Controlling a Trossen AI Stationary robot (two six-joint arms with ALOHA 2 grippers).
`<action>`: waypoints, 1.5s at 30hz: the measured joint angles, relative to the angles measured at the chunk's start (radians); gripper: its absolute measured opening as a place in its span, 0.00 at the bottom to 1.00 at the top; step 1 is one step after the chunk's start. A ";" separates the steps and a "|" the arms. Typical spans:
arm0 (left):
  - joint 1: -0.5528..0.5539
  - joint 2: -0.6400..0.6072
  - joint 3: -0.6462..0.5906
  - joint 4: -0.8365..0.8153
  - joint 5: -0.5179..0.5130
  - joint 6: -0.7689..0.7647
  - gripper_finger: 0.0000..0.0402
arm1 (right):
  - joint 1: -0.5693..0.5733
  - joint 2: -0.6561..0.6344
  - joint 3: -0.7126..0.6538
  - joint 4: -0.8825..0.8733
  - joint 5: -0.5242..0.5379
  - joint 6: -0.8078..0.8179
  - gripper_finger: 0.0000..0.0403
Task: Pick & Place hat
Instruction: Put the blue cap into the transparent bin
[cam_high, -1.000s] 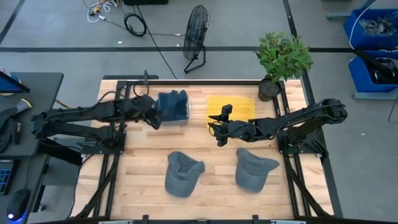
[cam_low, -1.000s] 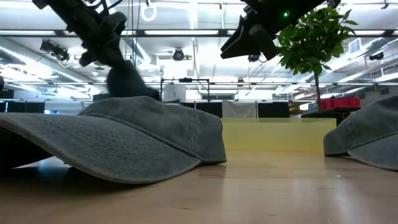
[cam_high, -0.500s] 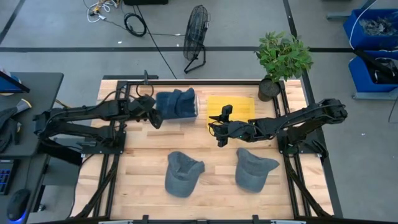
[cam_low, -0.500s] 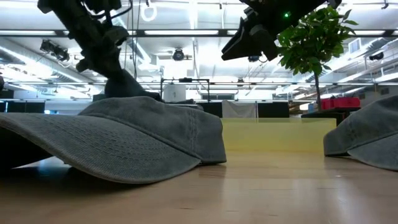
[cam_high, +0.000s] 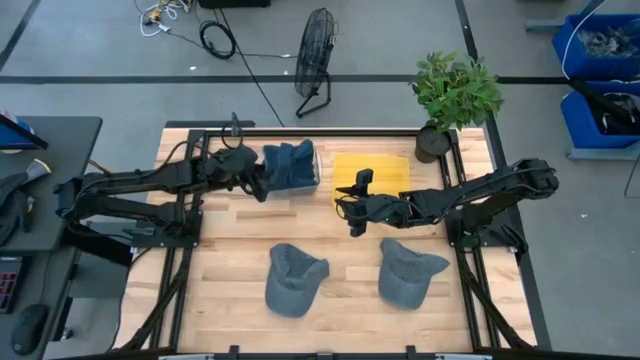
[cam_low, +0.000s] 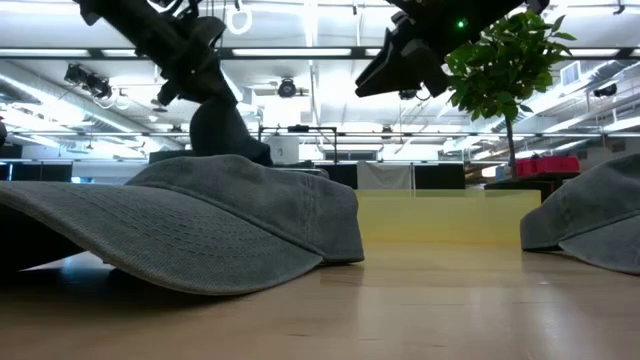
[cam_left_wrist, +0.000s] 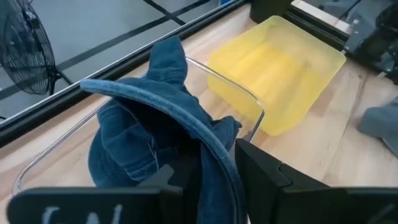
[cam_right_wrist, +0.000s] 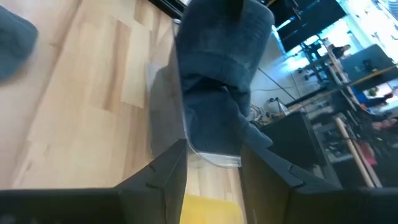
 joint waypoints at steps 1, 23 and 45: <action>0.000 0.000 0.000 -0.002 0.000 0.007 0.24 | 0.000 0.000 0.000 0.000 -0.013 0.000 0.38; 0.000 -0.092 0.000 0.076 0.000 -0.091 0.04 | 0.000 0.000 0.000 0.000 -0.043 -0.006 0.38; 0.043 0.269 0.002 0.121 -0.005 -0.121 0.22 | 0.000 0.000 0.000 0.000 -0.046 0.000 0.38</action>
